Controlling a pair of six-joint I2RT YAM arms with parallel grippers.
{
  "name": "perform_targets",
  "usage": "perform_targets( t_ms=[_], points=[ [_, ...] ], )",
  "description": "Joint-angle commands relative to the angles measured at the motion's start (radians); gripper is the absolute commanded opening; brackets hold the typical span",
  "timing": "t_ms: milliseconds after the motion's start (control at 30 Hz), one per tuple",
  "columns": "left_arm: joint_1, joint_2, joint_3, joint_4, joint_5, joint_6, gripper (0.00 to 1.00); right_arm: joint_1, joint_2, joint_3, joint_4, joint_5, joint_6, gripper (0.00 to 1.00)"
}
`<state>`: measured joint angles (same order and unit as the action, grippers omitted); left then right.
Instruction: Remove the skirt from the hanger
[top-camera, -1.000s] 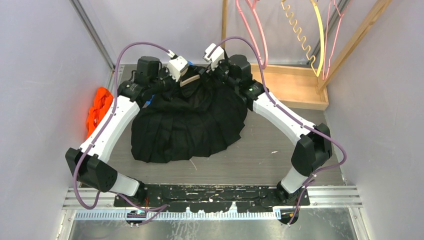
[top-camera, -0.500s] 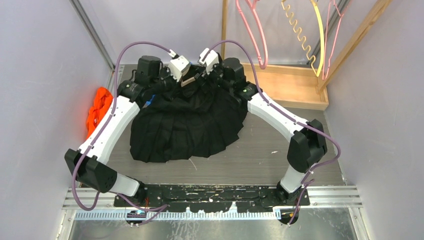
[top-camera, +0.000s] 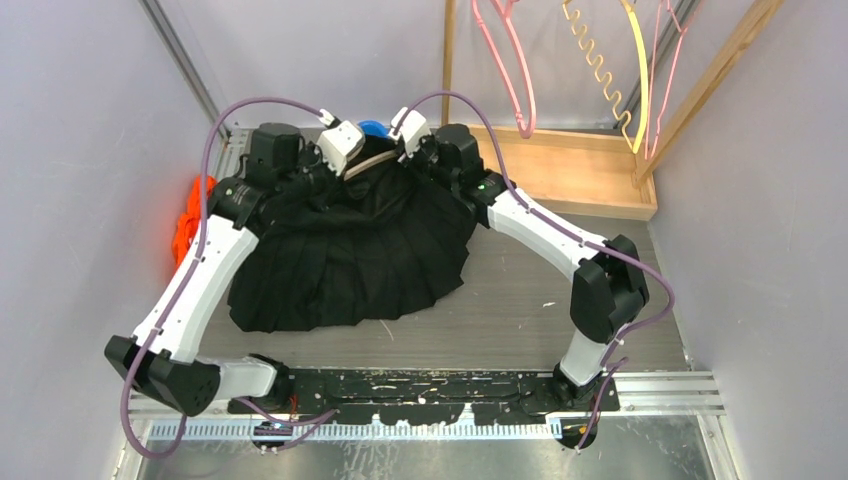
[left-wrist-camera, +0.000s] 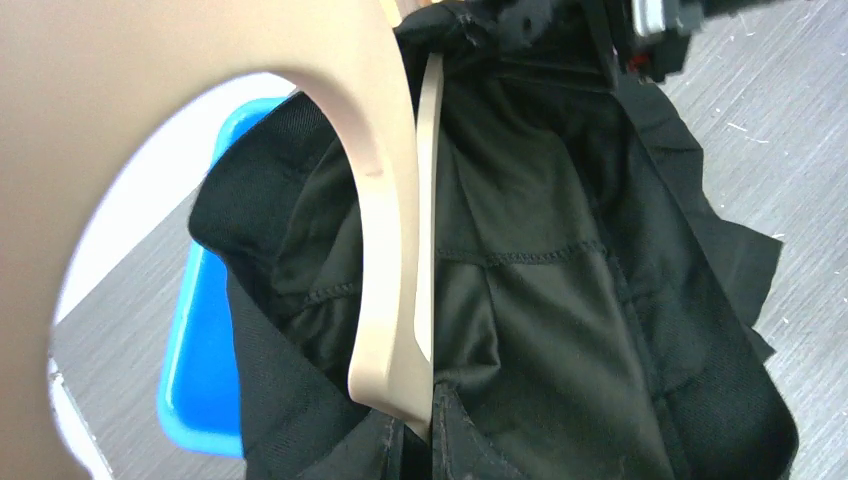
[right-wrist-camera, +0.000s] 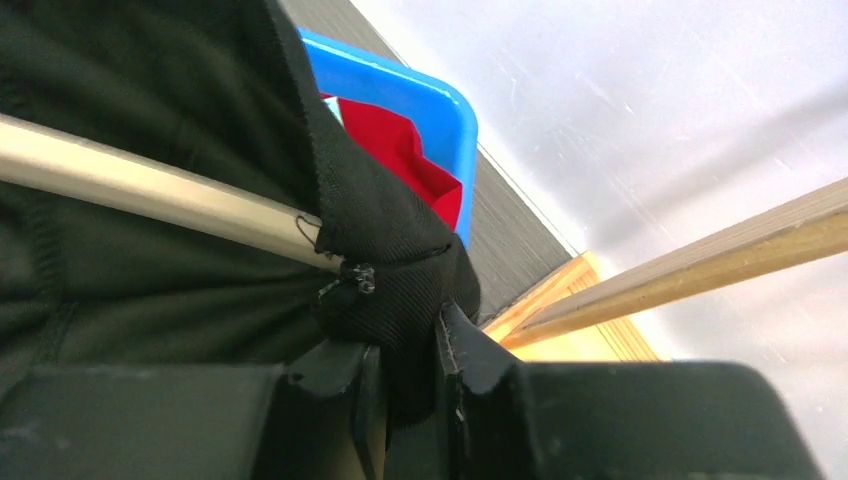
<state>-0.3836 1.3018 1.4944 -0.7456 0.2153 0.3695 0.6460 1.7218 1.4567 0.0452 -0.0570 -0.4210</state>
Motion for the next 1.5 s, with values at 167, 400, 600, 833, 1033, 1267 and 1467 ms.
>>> perform_targets(
  t_ms=[167, 400, 600, 833, 1033, 1267, 1467],
  points=[
    [-0.003, -0.130, -0.123, 0.012, -0.014, 0.009, 0.00, -0.045, -0.036, 0.018, 0.081, 0.087, -0.004, 0.23],
    [-0.003, -0.247, -0.174, -0.022, -0.089, 0.019, 0.00, -0.112, -0.020, 0.016, 0.089, 0.040, 0.028, 0.23],
    [-0.003, -0.273, -0.036, 0.019, -0.075, -0.008, 0.00, -0.123, 0.014, 0.000, 0.101, -0.007, 0.058, 0.23],
    [-0.004, -0.204, 0.100, 0.117, -0.039, -0.018, 0.00, -0.120, 0.033, -0.001, 0.101, -0.055, 0.122, 0.22],
    [-0.001, -0.079, 0.082, 0.370, -0.052, -0.069, 0.00, -0.112, -0.008, -0.047, 0.094, -0.068, 0.134, 0.22],
    [-0.001, 0.173, 0.187, 0.640, -0.030, -0.211, 0.00, -0.039, -0.080, -0.058, 0.081, -0.093, 0.188, 0.22],
    [-0.002, 0.347, 0.398, 0.742, 0.037, -0.375, 0.00, 0.062, -0.122, -0.121, 0.090, -0.115, 0.192, 0.22]
  ],
)
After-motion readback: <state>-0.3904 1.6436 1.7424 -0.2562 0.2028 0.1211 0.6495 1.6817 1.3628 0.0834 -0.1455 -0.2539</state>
